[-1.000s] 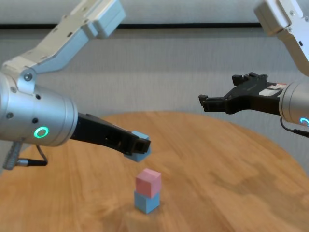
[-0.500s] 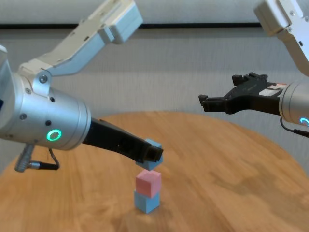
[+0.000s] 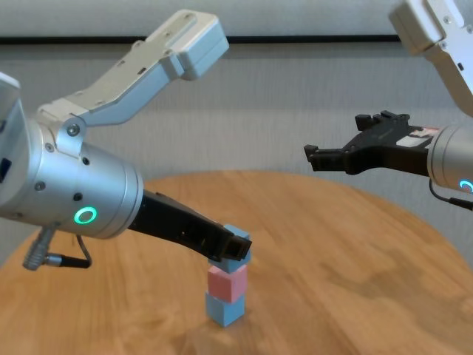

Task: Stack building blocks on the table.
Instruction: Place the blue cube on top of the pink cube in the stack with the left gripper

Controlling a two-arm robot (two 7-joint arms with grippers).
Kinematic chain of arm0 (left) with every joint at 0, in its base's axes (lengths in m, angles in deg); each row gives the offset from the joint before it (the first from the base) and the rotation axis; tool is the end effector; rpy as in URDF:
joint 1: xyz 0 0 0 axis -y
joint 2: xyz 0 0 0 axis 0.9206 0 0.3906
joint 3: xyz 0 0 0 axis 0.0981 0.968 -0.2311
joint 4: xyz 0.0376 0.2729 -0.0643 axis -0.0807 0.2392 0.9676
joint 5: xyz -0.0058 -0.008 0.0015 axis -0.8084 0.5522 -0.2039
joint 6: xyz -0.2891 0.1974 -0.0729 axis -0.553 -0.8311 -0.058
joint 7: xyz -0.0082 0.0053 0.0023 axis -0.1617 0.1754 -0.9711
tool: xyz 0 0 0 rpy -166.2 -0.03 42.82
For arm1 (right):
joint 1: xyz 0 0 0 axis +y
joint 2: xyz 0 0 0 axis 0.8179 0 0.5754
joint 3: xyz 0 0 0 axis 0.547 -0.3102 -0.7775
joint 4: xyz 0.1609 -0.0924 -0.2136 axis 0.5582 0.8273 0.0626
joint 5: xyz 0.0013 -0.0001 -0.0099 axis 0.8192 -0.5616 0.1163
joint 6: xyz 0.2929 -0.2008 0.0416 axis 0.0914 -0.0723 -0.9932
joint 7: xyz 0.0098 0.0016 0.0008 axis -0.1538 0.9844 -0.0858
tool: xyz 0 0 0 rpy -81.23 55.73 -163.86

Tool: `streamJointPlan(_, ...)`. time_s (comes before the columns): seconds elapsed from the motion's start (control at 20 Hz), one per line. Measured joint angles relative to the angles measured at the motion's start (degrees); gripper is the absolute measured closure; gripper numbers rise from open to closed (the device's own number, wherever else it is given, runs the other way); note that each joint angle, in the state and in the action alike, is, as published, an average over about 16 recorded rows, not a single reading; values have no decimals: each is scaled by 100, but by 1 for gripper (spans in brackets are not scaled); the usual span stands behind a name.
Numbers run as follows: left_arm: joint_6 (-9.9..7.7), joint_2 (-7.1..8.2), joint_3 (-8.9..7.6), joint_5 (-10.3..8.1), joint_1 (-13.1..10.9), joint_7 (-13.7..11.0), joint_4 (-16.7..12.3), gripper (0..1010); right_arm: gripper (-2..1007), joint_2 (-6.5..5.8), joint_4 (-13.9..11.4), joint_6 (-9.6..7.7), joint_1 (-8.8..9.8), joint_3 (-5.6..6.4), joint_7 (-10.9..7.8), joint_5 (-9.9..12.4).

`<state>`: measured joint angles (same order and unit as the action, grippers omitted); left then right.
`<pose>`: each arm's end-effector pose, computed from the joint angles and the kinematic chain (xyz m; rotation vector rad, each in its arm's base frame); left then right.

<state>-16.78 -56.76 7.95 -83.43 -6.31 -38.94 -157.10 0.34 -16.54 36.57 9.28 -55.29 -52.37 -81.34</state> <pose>0.4066 -0.0727 -0.1828 0.5686 0.1280 0.7931 0.4762 0.0301 -0.2377 -0.3301 -0.2229 -1.0219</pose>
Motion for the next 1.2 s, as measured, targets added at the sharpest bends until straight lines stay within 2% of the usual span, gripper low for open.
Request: streamJointPlan(1.2,-18,-1,0,125,20,-45,30,606,4,0,0,0,0,0,0,0)
